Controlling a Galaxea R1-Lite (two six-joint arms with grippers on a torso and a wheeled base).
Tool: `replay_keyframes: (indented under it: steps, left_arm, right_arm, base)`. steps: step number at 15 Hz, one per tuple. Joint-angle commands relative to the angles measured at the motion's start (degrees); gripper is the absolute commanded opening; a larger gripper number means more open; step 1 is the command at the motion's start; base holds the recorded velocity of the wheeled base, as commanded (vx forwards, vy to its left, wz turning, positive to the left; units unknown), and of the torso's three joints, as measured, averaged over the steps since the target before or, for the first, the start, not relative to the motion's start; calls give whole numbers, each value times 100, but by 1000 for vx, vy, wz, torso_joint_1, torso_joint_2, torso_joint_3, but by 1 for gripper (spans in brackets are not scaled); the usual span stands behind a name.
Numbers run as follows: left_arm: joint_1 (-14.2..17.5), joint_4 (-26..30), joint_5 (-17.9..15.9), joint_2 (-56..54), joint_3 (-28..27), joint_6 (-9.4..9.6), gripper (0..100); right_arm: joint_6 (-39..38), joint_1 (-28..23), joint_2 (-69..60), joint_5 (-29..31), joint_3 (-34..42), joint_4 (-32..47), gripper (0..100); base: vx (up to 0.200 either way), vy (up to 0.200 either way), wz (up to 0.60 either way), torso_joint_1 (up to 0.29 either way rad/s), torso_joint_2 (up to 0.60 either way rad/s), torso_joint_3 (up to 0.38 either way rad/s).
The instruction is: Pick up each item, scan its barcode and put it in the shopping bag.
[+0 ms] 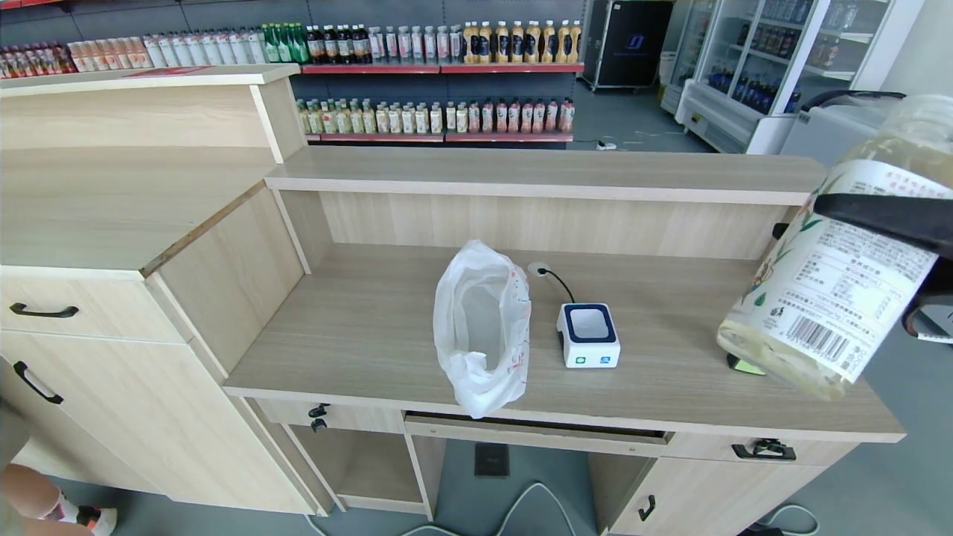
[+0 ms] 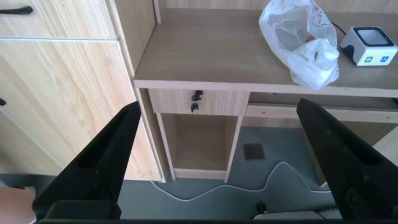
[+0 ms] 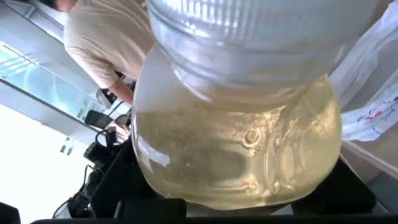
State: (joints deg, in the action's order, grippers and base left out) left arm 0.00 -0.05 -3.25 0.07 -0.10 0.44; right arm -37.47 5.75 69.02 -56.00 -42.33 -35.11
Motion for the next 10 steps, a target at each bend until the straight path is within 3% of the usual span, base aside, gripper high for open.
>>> replay_keyframes:
  steps: [1,6,10]
  left_arm:
    - [0,-4,0,1,1,0,100]
    - [0,-4,0,1,1,0,100]
    - [0,-4,0,1,1,0,100]
  right_arm:
    - [-181,233,-390,-200,-4,-5,0]
    - [-586,242,-671,-807,-109,4,0]
    - [-709,400,-715,-842,-232,-5,0]
  base:
    - [0,0,0,0,0,0]
    - [0,0,0,0,0,0]
    - [0,0,0,0,0,0]
